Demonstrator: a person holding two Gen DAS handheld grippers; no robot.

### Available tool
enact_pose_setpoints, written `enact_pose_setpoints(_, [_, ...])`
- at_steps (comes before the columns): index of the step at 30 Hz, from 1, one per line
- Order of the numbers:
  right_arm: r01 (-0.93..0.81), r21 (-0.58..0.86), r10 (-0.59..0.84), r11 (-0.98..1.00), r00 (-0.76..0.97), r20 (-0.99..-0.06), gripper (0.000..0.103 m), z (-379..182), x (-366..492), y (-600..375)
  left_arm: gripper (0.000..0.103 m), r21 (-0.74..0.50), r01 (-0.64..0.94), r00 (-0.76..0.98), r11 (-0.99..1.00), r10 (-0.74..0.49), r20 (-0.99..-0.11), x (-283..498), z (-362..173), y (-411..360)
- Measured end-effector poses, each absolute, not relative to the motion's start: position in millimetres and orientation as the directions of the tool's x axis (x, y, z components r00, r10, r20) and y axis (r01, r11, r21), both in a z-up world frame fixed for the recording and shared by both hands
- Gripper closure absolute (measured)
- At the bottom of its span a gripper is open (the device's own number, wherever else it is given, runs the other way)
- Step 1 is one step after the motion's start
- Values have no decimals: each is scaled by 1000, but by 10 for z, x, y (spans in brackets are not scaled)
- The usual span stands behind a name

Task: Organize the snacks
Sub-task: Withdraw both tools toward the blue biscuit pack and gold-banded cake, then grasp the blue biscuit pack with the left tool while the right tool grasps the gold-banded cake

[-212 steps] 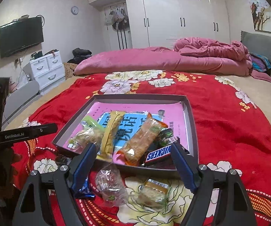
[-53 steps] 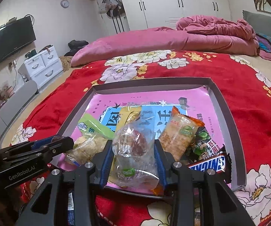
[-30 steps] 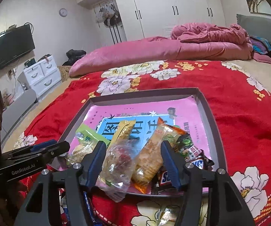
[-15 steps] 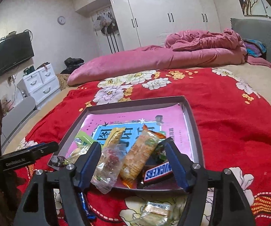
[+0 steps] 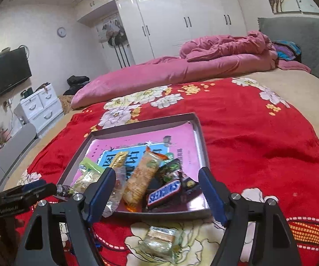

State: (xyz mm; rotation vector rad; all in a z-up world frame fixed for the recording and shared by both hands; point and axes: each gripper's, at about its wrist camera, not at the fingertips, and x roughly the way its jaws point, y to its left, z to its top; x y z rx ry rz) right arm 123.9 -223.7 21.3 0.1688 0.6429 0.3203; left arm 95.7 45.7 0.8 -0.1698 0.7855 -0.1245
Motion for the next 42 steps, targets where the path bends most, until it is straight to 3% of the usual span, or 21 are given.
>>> enact_pose_setpoints(12, [-221, 268, 343, 938, 713, -612, 26, 104, 1104, -2365, 25, -146, 154, 625, 977, -211, -752, 856, -143, 169])
enact_pose_setpoints(27, [-291, 241, 375, 926, 628, -682, 26, -78, 946, -2171, 23, -198, 233, 495, 952, -291, -818, 866, -378, 0])
enact_pose_setpoints(42, [-274, 196, 319, 941, 538, -780, 26, -376, 1035, -2026, 22, -121, 241, 450, 963, -221, -865, 938, -558, -114])
